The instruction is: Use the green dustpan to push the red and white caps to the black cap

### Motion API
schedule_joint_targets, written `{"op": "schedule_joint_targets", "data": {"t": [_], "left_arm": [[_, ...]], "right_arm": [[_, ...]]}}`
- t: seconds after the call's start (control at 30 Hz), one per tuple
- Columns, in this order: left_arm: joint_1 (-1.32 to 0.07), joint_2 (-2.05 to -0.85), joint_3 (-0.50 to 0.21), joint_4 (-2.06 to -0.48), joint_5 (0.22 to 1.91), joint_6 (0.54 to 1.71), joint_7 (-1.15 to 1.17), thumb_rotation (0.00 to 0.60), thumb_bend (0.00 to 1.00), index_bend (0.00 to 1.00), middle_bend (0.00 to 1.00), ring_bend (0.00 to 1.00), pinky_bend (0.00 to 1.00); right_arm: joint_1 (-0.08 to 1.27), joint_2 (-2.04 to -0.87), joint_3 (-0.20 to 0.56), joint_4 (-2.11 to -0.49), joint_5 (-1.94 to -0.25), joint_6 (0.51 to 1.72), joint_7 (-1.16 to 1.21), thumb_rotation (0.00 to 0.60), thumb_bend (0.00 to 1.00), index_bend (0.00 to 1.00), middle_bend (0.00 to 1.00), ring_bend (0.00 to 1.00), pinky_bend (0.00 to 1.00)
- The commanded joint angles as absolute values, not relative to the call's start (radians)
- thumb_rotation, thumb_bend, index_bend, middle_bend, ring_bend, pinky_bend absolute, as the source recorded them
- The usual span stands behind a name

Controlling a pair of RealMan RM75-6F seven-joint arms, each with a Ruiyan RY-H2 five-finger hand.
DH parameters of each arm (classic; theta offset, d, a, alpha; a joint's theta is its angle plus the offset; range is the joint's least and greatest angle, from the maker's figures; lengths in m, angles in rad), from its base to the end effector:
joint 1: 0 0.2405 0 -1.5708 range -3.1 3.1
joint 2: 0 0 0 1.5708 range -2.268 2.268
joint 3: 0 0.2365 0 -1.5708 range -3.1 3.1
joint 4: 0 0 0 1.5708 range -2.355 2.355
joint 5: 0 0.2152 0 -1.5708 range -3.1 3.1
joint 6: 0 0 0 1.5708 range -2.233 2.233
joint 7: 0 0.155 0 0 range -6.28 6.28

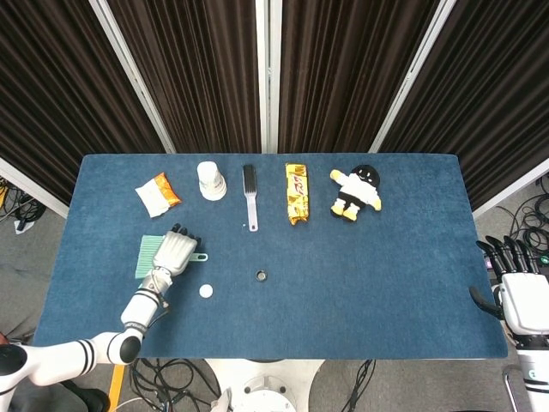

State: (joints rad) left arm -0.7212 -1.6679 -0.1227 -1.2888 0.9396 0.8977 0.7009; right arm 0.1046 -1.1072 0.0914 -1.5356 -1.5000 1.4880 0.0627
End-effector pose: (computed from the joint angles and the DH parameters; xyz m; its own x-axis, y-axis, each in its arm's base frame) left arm -0.1869 0.3392 -0.0618 0.7132 0.3015 0.6328 0.7007 -0.3313 -0.6319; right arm -0.3035 -0.2070 0.1647 0.4134 0.0569 0.9088 -0.9095 -0.0221 0.4151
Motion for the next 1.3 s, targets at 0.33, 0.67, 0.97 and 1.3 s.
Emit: {"op": "schedule_joint_targets", "data": {"t": [0.33, 0.67, 0.97, 1.3], "left_arm": [[-0.739, -1.694, -0.093, -1.264, 0.902, 0.906, 0.749, 0.6, 0.28, 0.41, 0.45, 0.29, 0.22], [-0.728, -1.694, -0.085, -1.244, 0.979, 0.918, 0.64, 0.6, 0.36, 0.49, 0.52, 0.39, 0.43], [-0.671, -1.602, -0.088, -1.275, 1.197, 0.985, 0.28, 0.6, 0.37, 0.52, 0.55, 0.42, 0.55], [-0.576, -1.403, -0.109, -1.414, 1.298, 1.075, -0.095, 0.6, 0.38, 0.54, 0.57, 0.44, 0.56]], "right_arm": [[0.107, -1.109, 0.09, -1.533, -1.482, 1.466, 0.067, 0.6, 0.16, 0.15, 0.11, 0.0, 0.0], [0.101, -1.104, 0.091, -1.533, -1.479, 1.472, 0.081, 0.6, 0.13, 0.16, 0.11, 0.0, 0.0], [0.099, -1.098, 0.088, -1.547, -1.491, 1.478, 0.08, 0.6, 0.13, 0.16, 0.12, 0.0, 0.0], [0.101, -1.088, 0.089, -1.564, -1.502, 1.485, 0.071, 0.6, 0.12, 0.17, 0.12, 0.0, 0.0]]}}
